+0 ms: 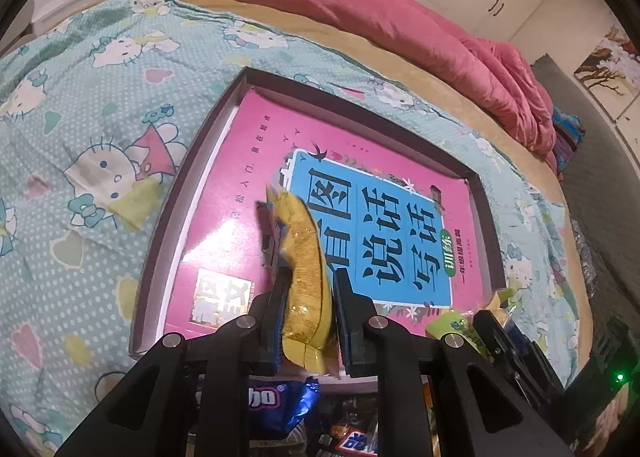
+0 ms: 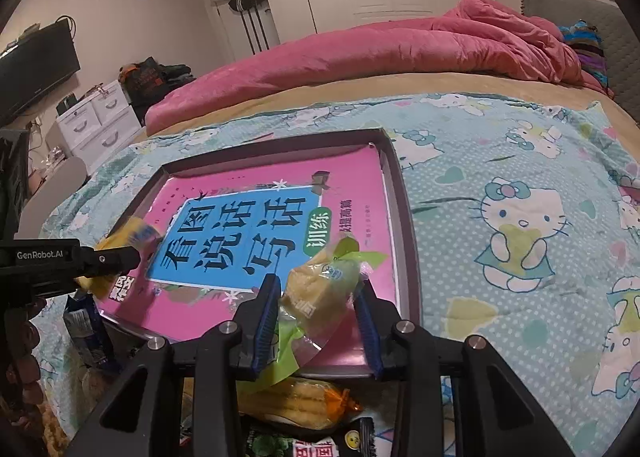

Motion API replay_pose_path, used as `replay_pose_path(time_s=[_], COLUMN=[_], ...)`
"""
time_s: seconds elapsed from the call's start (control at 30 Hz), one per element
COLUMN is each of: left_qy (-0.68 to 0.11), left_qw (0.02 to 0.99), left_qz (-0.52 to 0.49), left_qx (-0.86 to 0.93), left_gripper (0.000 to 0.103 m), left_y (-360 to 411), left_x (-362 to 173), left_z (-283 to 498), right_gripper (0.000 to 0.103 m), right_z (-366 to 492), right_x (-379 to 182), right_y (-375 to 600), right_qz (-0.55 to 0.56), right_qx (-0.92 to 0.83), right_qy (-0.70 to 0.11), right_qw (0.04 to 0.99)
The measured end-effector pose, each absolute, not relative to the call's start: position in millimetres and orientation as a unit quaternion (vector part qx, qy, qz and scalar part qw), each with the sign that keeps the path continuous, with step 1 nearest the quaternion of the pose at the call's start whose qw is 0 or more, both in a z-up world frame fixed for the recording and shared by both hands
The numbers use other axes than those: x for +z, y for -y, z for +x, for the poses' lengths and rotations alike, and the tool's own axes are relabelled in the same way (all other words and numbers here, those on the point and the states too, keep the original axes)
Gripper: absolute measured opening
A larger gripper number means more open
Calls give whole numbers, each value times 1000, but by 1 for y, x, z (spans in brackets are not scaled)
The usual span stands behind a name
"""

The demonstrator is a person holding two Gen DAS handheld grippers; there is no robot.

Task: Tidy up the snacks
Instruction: 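Lift the yellow bar with the left tool while the right tool carries the green-labeled bag over the tray, then release the yellow bar into the tray with the left tool while the right tool releases its bag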

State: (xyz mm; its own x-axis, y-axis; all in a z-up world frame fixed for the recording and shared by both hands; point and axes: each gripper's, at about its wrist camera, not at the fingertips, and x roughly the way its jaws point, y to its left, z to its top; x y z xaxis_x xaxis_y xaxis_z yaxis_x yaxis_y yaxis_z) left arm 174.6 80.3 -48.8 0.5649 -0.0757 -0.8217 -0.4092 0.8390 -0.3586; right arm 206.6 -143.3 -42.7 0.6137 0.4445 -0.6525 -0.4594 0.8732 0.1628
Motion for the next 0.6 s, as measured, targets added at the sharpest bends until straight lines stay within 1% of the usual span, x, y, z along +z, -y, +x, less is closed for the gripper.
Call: replay_pose_path(time_s=[0.23,0.3,0.47,0.6], left_qy=[-460,-459,-457,-458], left_qw=[842,843,844,843], left_qz=[-265,-263,-261,-262], left_qx=[99,99,100,102], left_gripper=[21,21,22,24], left_y=[-79,-80,-84,-86], left_x=[-51,-50,-46,-46], left_z=[175,173,171,169], right_gripper=[39,42,45,50], right_z=[208,207,204,202], right_x=[-42,-41,-37,-34], right_y=[153,155,157,157], right_qz=[5,7,12,13], right_qx=[245,246,253,259], right_qy=[-364,-363,-359,-353], right_qw=[899,899,899,899])
